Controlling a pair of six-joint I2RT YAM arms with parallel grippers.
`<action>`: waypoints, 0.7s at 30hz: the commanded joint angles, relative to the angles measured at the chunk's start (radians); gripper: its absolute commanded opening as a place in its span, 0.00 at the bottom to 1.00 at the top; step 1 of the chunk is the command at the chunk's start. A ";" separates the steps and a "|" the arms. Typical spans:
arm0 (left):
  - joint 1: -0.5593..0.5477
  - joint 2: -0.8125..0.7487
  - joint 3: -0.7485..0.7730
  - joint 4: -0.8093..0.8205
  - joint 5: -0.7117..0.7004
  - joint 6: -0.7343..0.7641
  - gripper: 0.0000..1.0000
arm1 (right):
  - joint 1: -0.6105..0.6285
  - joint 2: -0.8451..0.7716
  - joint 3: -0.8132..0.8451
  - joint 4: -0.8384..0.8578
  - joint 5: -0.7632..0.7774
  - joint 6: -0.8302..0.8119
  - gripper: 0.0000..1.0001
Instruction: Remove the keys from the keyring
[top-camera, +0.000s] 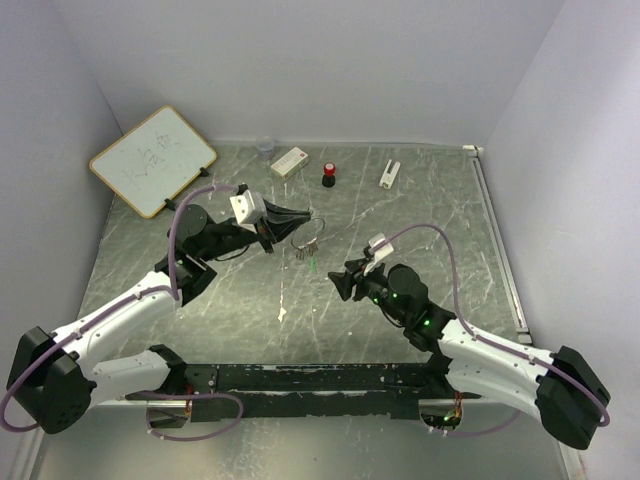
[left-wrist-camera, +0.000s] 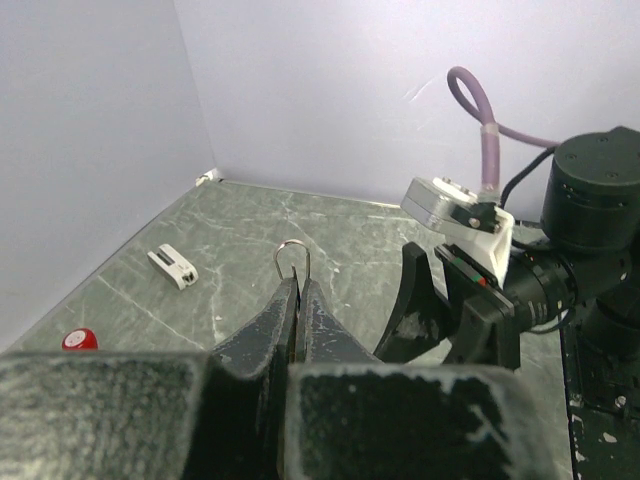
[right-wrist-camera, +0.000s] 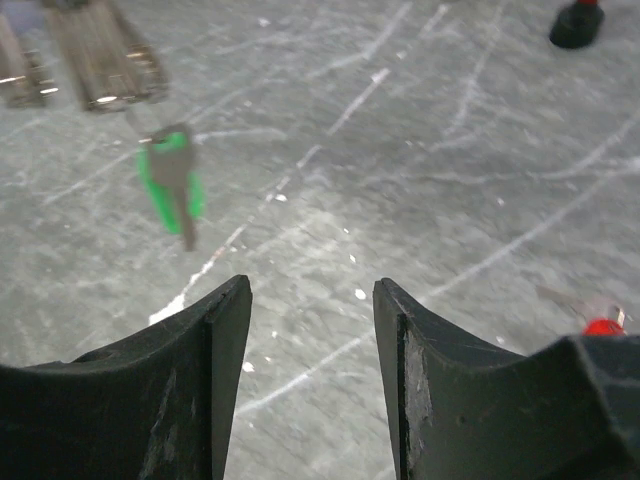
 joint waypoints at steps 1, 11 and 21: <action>-0.014 -0.016 0.040 0.006 -0.025 -0.023 0.07 | 0.048 0.054 0.003 0.184 0.003 -0.051 0.54; -0.032 -0.009 0.046 0.013 -0.025 -0.020 0.07 | 0.124 0.184 0.052 0.302 0.097 -0.103 0.58; -0.057 -0.012 0.033 0.025 -0.042 -0.021 0.07 | 0.140 0.270 0.069 0.434 0.173 -0.129 0.56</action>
